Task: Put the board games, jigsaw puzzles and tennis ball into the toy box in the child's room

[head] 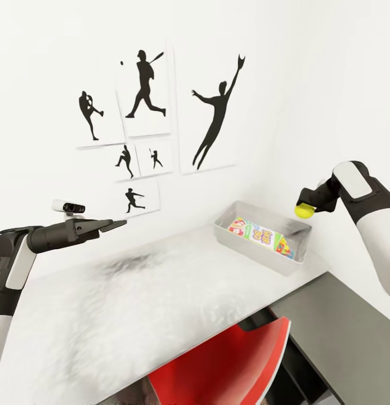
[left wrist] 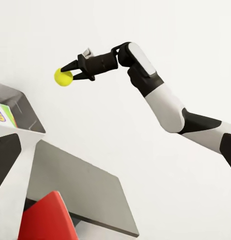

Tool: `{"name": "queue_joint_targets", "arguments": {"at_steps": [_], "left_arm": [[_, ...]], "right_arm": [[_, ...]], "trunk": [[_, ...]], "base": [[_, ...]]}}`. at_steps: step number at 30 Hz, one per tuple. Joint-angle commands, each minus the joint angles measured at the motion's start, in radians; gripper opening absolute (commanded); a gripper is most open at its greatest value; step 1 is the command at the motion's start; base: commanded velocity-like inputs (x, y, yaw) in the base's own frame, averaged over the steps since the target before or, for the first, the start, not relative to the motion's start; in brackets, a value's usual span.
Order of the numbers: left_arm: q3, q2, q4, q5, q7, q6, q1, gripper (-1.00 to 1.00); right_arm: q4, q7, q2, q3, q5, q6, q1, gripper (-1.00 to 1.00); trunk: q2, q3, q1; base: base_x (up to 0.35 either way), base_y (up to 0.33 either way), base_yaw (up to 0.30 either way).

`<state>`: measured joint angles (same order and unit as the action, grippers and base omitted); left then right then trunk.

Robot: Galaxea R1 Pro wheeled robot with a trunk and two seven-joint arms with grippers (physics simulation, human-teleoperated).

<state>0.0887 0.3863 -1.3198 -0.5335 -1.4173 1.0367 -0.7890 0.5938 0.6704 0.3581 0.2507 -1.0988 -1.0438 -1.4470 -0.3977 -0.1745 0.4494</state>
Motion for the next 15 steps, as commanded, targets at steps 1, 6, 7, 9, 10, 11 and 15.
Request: {"name": "queue_joint_targets", "arguments": {"at_steps": [1,6,7,9,10,11,15], "left_arm": [[0.0,0.0,0.0,-0.002,-0.002,0.011,-0.001,1.0],[0.0,0.0,-0.001,-0.002,-0.002,0.011,-0.001,1.0],[0.0,0.001,-0.001,-0.002,-0.002,0.011,-0.001,1.0],[0.0,0.001,-0.002,-0.002,-0.002,0.011,-0.001,1.0],[0.0,0.0,-0.002,-0.003,-0.002,0.011,-0.001,1.0],[0.0,0.0,-0.002,-0.003,-0.002,0.011,-0.001,1.0],[0.0,0.0,-0.002,-0.003,-0.002,0.011,-0.001,1.0]], "right_arm": [[0.001,0.009,0.001,0.007,-0.011,-0.001,-0.001,-1.0],[0.0,0.009,0.0,0.009,-0.012,0.0,0.004,-1.0],[0.0,0.009,0.0,0.01,-0.012,0.001,0.006,-1.0],[0.0,0.009,0.0,0.012,-0.011,0.001,0.008,-1.0],[0.0,0.009,0.001,0.012,-0.011,0.001,0.009,-1.0],[0.0,0.008,0.001,0.013,-0.012,0.001,0.009,-1.0],[0.0,0.007,-0.001,0.016,-0.01,0.046,0.011,-1.0]], "trunk": [[-0.002,-0.004,0.001],[-0.002,-0.012,0.001],[-0.002,-0.014,0.001],[-0.002,-0.017,0.001],[-0.002,-0.018,0.001],[-0.002,-0.02,0.001],[-0.002,-0.026,0.001]], "base": [[0.0,0.0,0.065],[0.0,0.0,0.065],[0.0,0.0,0.065],[0.0,0.0,0.065],[0.0,0.0,0.065],[0.0,0.0,0.065],[0.0,0.0,0.065]]}}
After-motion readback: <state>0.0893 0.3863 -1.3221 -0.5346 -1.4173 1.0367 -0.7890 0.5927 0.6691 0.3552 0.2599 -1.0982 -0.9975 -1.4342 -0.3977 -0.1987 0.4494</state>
